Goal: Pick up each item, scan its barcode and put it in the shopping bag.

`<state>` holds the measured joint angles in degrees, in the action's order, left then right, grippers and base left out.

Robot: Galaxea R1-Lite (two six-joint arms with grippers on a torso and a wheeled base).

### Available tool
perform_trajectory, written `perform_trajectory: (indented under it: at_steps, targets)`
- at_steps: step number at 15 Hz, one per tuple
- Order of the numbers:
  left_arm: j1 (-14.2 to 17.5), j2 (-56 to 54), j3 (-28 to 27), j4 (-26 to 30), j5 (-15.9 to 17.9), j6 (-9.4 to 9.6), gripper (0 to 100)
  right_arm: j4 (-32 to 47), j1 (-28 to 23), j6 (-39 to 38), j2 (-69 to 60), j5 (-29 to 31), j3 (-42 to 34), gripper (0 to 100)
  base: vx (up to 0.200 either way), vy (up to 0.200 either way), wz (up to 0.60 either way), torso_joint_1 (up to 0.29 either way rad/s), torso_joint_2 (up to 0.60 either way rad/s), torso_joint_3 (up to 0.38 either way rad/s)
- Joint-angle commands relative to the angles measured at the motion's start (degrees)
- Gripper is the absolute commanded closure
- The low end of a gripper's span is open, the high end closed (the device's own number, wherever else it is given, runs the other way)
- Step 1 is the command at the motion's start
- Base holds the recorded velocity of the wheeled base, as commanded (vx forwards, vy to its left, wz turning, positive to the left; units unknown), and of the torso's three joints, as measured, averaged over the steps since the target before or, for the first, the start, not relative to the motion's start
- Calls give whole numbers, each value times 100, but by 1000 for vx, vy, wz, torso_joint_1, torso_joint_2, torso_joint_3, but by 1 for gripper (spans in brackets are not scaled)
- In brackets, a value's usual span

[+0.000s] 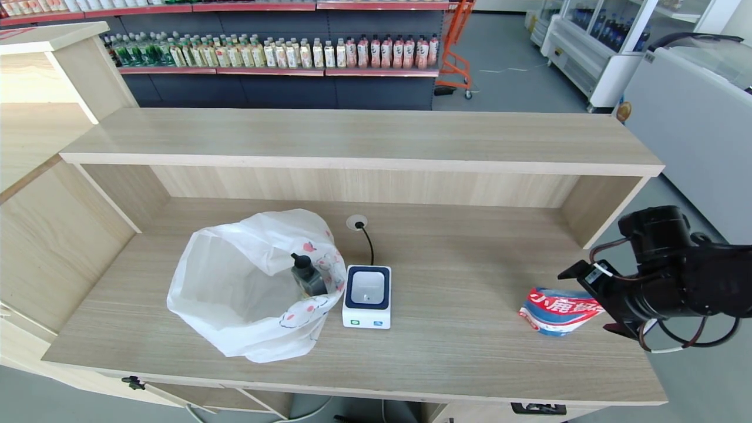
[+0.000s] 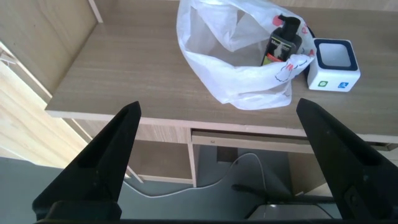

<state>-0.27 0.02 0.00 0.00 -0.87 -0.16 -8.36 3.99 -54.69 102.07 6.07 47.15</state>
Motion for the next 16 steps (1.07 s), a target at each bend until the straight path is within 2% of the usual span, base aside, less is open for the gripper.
perform_trajectory:
  at_steps: [1,3,4,8,14,16]
  targets:
    - [0,-2,0,0,-1,-2,0,-201,23,160,463,17,48,0,0,0,0,0,0,0]
    - [0,-2,0,0,-1,-2,0,-368,14,274,639,17,92,0,0,0,0,0,0,0]
    - [0,-2,0,0,-1,-2,0,-377,6,371,726,26,84,100,0,0,0,0,0,0]
    - [0,-2,0,0,-1,-2,0,-614,-3,582,937,35,163,100,0,0,0,0,0,0]
    - [0,-2,0,0,-1,-2,0,-702,-3,1821,955,140,57,100,0,0,0,0,0,0]
    - [0,-2,0,0,-1,-2,0,-798,14,2313,533,70,66,100,0,0,0,0,0,0]
